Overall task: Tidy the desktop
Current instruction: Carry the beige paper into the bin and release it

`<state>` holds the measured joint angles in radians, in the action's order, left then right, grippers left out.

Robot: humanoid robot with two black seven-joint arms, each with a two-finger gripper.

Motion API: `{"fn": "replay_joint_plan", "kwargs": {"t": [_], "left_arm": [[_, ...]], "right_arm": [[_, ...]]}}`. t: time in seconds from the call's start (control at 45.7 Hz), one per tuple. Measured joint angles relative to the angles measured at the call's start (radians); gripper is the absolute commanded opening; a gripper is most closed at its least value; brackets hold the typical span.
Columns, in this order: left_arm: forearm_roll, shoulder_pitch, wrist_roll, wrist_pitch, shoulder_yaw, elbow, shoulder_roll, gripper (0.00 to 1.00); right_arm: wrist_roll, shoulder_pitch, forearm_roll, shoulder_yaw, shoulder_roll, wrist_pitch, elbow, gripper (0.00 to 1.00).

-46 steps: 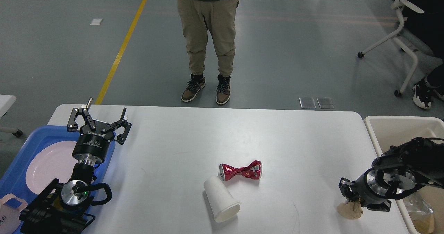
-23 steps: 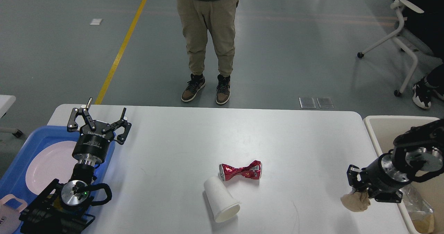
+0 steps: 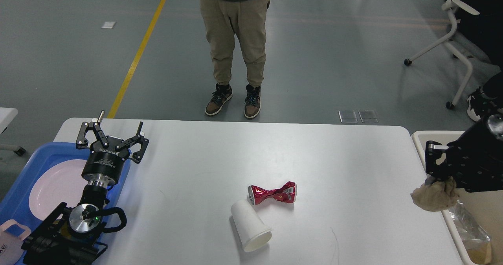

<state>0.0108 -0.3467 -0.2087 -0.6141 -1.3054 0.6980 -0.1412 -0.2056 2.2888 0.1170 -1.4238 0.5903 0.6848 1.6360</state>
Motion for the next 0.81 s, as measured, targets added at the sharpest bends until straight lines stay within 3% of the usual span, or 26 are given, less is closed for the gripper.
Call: {"fn": "replay_joint_plan", "kwargs": {"t": [0.197,0.328,0.525,0.809], "left_arm": [[0.000,0.000,0.000,0.000,0.000,0.000,0.000,0.96],[0.000,0.000,0.000,0.000,0.000,-0.001,0.000,0.96],[0.000,0.000,0.000,0.000,0.000,-0.001,0.000,0.96],[0.000,0.001,-0.002,0.000,0.000,0.000,0.000,0.96]], "right_arm": [[0.000,-0.002,-0.004,-0.038,0.036,-0.021,-0.026,0.00],[0.000,-0.084,-0.022,-0.062,0.135,-0.044,-0.145,0.00],[0.003,-0.436,-0.046,0.015,0.191,-0.069,-0.468,0.00],[0.004,-1.055,-0.043,0.365,0.168,-0.223,-0.931,0.00]]}}
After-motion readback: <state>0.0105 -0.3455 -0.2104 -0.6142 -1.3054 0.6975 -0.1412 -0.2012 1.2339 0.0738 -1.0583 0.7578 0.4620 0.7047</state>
